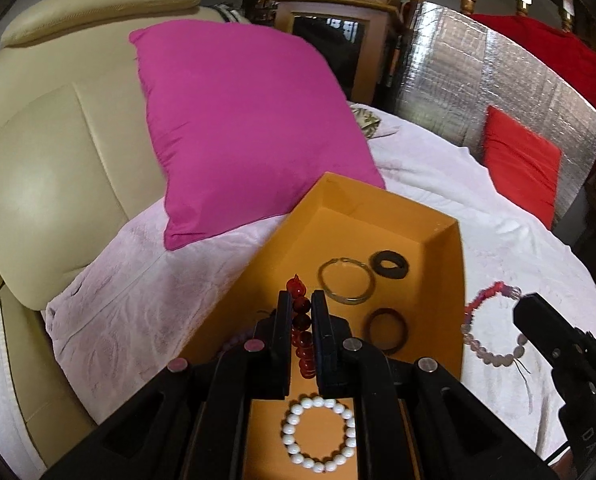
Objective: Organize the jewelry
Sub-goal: 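Lower both bracelets into the orange box and open both grippers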
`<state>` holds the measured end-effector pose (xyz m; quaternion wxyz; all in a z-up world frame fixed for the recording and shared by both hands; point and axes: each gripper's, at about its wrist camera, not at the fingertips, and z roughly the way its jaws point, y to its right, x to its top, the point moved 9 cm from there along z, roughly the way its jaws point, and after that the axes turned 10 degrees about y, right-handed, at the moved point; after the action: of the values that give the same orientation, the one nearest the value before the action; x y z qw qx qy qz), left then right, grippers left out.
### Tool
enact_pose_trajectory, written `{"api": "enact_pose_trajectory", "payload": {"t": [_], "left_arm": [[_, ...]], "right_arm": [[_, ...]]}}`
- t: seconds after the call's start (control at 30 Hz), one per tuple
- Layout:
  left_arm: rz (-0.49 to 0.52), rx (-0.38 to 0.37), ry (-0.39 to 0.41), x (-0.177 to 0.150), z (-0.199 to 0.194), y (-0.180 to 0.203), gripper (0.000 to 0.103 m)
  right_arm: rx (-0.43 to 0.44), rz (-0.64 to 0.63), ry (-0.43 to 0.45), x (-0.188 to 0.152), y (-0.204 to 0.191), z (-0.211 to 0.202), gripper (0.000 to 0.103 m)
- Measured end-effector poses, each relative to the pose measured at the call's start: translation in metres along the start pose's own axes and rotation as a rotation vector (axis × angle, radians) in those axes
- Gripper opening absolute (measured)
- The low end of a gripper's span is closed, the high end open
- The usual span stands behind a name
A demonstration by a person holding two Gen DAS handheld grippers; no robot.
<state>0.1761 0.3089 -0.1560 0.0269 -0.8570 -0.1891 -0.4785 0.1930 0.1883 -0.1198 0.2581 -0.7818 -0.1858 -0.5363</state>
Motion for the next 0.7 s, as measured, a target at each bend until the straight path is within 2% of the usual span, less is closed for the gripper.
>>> {"api": "enact_pose_trajectory", "payload": {"t": [0.2,0.43,0.53,0.7], "left_arm": [[-0.028,0.037,-0.010,0.001,0.006,-0.018,0.009],[-0.010,0.038,-0.031,-0.004,0.012,-0.016,0.009],[0.016,0.026,-0.035,-0.006,0.016,-0.006,0.009],[0.066,0.003,-0.046,-0.010,0.027,0.012,0.009]], "right_arm": [[0.024,0.032,-0.035,-0.012,-0.002,0.009,0.009],[0.060,0.025,-0.062,-0.028,-0.017,0.013,0.009],[0.054,0.028,-0.059,-0.027,-0.015,0.015,0.009],[0.002,0.037,-0.049,-0.011,0.010,0.030,0.009]]}}
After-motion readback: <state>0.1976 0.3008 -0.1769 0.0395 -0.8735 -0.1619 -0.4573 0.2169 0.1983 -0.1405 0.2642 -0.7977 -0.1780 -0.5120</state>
